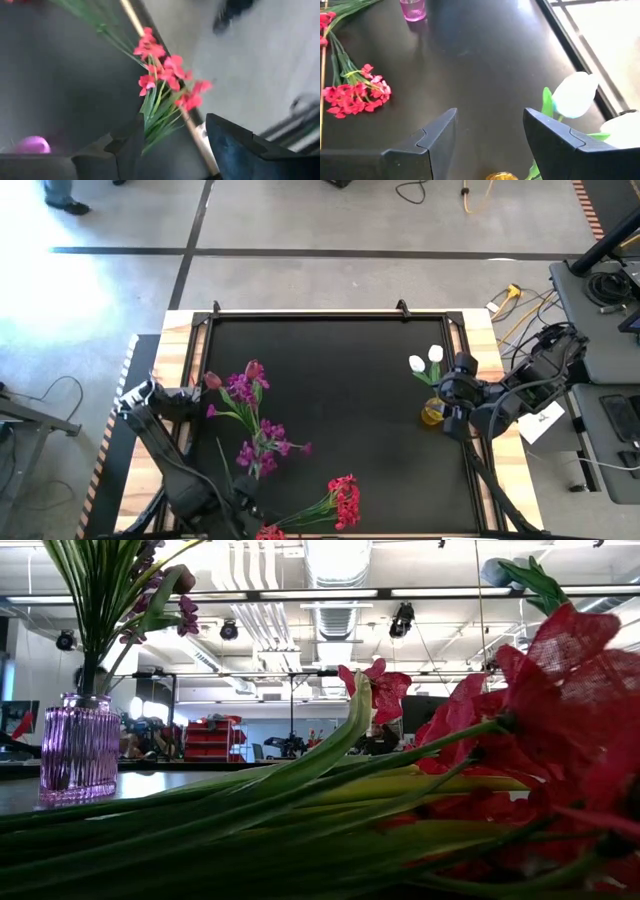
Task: Sort flowers into vase by color
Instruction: Put the left red flower into the yellow flower vase
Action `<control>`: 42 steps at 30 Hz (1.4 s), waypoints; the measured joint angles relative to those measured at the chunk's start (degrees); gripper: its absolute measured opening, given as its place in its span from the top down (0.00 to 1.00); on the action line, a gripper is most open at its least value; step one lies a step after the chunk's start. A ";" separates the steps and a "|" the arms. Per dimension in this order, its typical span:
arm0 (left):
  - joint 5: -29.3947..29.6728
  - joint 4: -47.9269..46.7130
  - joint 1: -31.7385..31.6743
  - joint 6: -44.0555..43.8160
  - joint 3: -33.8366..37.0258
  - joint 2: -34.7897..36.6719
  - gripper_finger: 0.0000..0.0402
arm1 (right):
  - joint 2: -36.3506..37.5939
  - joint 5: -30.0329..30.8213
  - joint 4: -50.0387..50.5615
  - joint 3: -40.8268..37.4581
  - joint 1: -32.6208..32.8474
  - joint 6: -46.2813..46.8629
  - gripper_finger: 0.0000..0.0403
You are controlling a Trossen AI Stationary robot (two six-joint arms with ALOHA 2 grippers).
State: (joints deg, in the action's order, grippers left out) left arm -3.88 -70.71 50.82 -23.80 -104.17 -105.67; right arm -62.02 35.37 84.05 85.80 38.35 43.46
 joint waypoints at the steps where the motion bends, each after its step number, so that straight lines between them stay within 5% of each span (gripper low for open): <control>1: -0.11 -0.24 0.33 4.20 0.43 -0.08 0.50 | 0.00 -0.54 -0.02 0.00 0.00 0.12 0.46; 8: -1.94 3.18 0.52 18.04 7.22 2.39 0.45 | -1.11 -0.84 -0.04 0.00 0.00 0.18 0.46; 21: -2.59 18.10 1.32 23.72 23.76 1.78 0.43 | -6.43 -1.26 -0.20 0.00 0.02 1.60 0.46; 26: -5.68 19.36 1.40 25.11 29.18 1.78 0.46 | -7.68 -1.30 -0.38 0.00 0.02 1.60 0.46; 42: -1.55 35.19 1.65 33.13 42.00 1.78 0.57 | -7.85 -1.28 -0.46 0.00 0.02 3.02 0.46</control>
State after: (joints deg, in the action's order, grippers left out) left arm -5.43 -35.52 52.47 9.34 -62.17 -103.90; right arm -69.87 34.09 83.59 85.80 38.37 46.48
